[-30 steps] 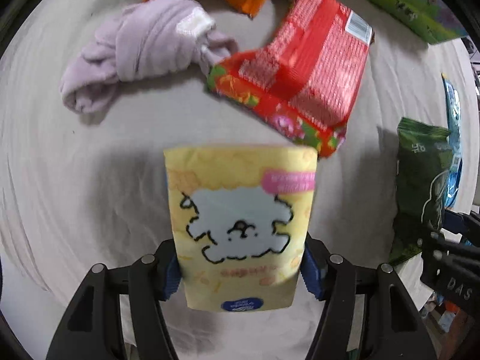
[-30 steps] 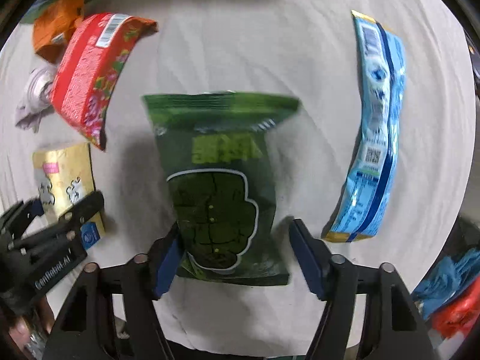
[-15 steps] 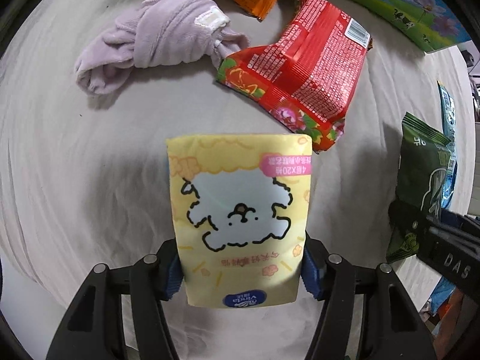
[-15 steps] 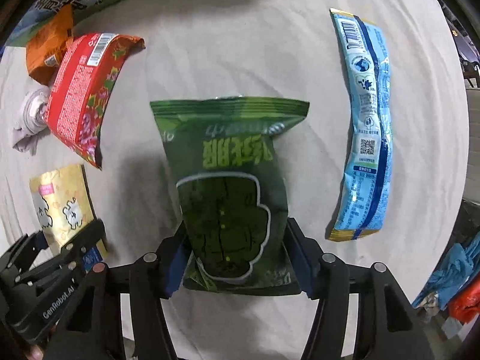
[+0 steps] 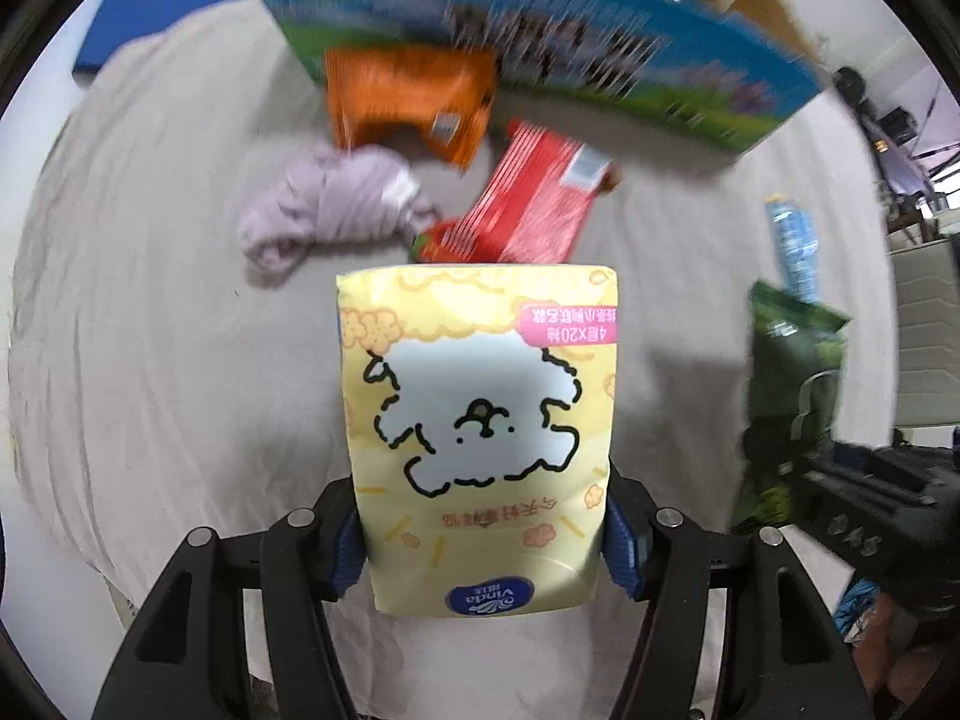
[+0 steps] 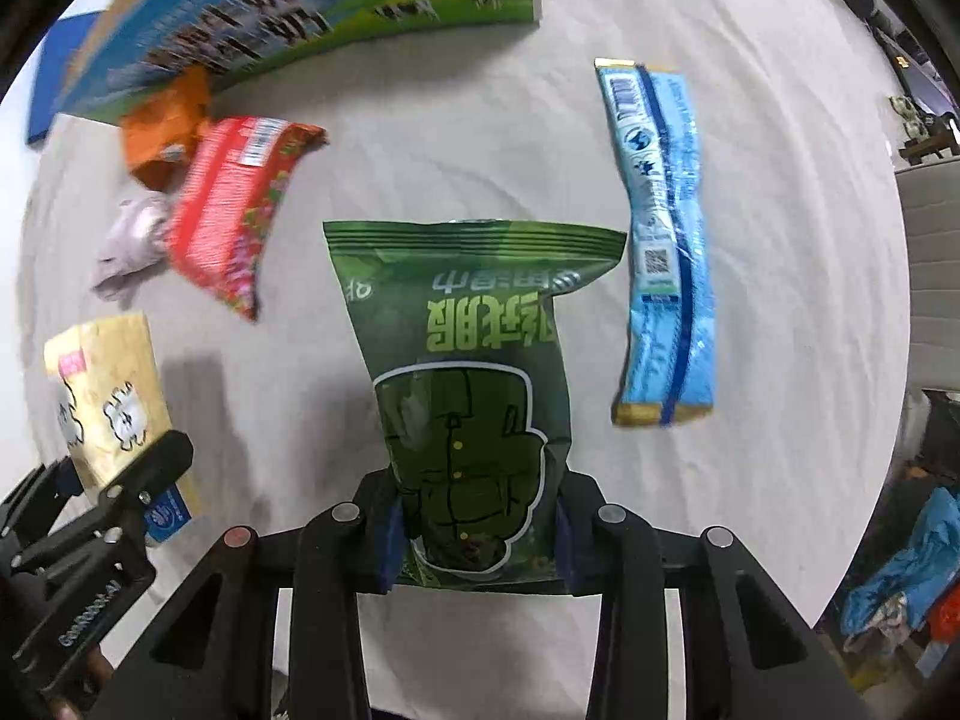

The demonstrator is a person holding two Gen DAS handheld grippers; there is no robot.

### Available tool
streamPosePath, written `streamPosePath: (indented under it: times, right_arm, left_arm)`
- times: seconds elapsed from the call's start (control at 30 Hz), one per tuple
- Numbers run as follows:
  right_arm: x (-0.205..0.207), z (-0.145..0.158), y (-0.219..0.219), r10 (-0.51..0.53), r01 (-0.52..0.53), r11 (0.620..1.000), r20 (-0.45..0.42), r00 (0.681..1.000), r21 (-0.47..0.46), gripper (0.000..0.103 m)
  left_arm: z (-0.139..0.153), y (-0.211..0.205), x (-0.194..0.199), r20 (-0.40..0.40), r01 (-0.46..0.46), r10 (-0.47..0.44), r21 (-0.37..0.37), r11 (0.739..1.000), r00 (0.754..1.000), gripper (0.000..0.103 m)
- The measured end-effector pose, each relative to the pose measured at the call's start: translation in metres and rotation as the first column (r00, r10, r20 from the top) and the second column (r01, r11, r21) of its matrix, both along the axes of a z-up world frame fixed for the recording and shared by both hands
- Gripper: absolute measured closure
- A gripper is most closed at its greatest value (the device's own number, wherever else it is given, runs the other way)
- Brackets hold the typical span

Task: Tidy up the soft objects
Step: 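Lift the yellow pack and green bag and carry both toward the cardboard box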

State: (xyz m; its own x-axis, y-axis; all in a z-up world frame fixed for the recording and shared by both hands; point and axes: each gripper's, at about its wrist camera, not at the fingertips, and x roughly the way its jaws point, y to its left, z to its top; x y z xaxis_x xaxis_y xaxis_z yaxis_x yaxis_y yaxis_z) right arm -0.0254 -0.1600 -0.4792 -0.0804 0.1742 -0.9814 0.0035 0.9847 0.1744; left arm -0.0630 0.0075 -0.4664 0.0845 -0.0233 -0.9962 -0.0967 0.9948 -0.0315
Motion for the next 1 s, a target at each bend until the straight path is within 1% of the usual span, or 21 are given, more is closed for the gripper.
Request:
streamPosePath:
  times: [0.1,0.13,0.17,0.23,0.27,0.3,0.4,0.47,0.5,0.53,0.6,0.7,0.77,0.87,1.0]
  right_arm:
    - [-0.006,0.032,-0.003,-0.011,0.008,0.998,0.034,0.999,0.070,0.064]
    - [-0.009,0.038,-0.009,-0.015,0.011,0.996,0.046,0.999,0.086,0.064]
    - [-0.009,0.048,-0.011,-0.022,0.016,0.995,0.057,0.998,0.102,0.064]
    - [-0.010,0.078,-0.014,-0.039,0.026,0.990,0.088,0.995,0.140,0.064]
    - [-0.009,0.096,-0.014,-0.049,0.031,0.987,0.107,0.993,0.159,0.064]
    - [-0.007,0.099,-0.022,-0.054,0.033,0.985,0.120,0.991,0.169,0.064]
    - [0.004,0.143,-0.026,-0.077,0.039,0.978,0.181,0.980,0.205,0.064]
    - [0.018,0.168,-0.028,-0.096,0.046,0.972,0.211,0.973,0.232,0.064]
    - [0.027,0.171,-0.026,-0.102,0.047,0.969,0.219,0.970,0.242,0.064]
    - [0.035,0.184,-0.026,-0.110,0.049,0.966,0.233,0.966,0.255,0.064]
    - [0.054,0.204,-0.023,-0.122,0.049,0.962,0.260,0.958,0.269,0.064]
    - [0.086,0.219,-0.016,-0.129,0.050,0.961,0.279,0.951,0.273,0.064]
    - [0.106,0.222,-0.010,-0.129,0.055,0.968,0.295,0.947,0.247,0.064]
    - [0.150,0.211,0.000,-0.128,0.070,0.978,0.294,0.947,0.198,0.064]
    - [0.205,0.177,0.010,-0.124,0.085,0.983,0.251,0.960,0.164,0.064]
  left_arm:
    - [0.034,-0.007,-0.012,0.072,0.015,-0.015,-0.011,1.000,0.997,0.043]
    - [0.047,-0.009,-0.013,0.098,0.022,-0.021,-0.015,1.000,0.995,0.043]
    - [0.077,-0.009,-0.001,0.112,0.028,-0.026,-0.016,0.999,0.993,0.043]
    - [0.110,-0.009,0.003,0.159,0.052,-0.047,-0.026,0.998,0.986,0.043]
    - [0.132,-0.007,0.011,0.177,0.061,-0.055,-0.031,0.998,0.983,0.043]
    - [0.144,-0.008,0.015,0.196,0.075,-0.066,-0.035,0.997,0.978,0.043]
    - [0.180,-0.009,0.035,0.242,0.103,-0.088,-0.053,0.993,0.966,0.043]
    - [0.198,-0.011,0.048,0.267,0.132,-0.115,-0.050,0.990,0.957,0.043]
    - [0.206,-0.010,0.056,0.283,0.143,-0.123,-0.051,0.988,0.951,0.043]
    - [0.212,-0.010,0.066,0.302,0.158,-0.136,-0.052,0.986,0.944,0.043]
    - [0.215,-0.009,0.082,0.312,0.173,-0.147,-0.057,0.983,0.939,0.043]
    - [0.218,-0.003,0.121,0.315,0.192,-0.155,-0.091,0.977,0.936,0.043]
    - [0.215,-0.001,0.146,0.309,0.198,-0.156,-0.107,0.974,0.938,0.043]
    - [0.210,0.004,0.186,0.286,0.212,-0.167,-0.131,0.969,0.944,0.043]
    - [0.180,0.010,0.246,0.206,0.218,-0.182,-0.170,0.961,0.961,0.043]
